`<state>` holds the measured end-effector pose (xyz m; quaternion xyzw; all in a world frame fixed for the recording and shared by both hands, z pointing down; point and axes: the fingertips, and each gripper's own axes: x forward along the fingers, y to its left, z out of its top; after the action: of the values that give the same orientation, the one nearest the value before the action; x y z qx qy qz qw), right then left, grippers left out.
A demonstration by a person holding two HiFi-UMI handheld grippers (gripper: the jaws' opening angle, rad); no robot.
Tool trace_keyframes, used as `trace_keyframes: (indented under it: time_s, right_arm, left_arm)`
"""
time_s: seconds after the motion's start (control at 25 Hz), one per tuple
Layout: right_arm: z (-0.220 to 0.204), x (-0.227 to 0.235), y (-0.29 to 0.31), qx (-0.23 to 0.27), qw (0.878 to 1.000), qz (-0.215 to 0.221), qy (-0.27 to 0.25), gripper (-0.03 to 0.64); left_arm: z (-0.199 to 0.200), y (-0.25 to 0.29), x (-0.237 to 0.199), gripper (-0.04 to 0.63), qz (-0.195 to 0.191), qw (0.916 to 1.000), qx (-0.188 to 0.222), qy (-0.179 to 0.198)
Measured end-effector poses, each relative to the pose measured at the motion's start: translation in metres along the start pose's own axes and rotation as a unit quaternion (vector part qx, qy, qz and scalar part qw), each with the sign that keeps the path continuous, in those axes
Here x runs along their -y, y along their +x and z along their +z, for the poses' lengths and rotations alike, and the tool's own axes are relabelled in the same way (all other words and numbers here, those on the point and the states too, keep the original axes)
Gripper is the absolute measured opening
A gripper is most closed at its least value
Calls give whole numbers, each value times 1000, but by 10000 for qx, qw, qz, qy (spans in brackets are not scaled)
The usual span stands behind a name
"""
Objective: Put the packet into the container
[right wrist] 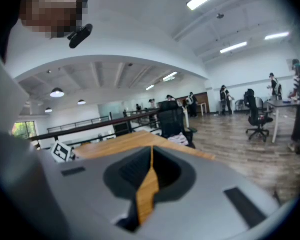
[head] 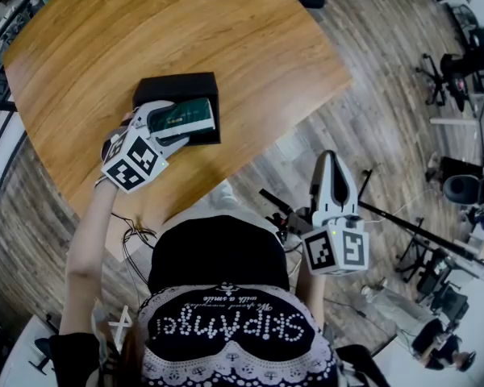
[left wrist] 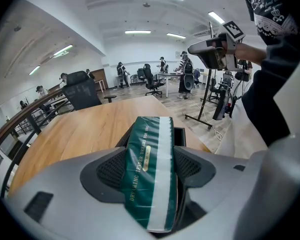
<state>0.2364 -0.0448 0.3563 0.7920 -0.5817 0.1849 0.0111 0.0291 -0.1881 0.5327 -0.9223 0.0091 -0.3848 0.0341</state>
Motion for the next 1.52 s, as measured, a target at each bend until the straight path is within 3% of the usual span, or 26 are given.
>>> trace_keyframes:
  time_s: [1.52]
  right_arm:
    - [0,-10,5,-6,9999,143,-2,35]
  left_arm:
    - [-16,29,1,327,-306,9979,-561,-131]
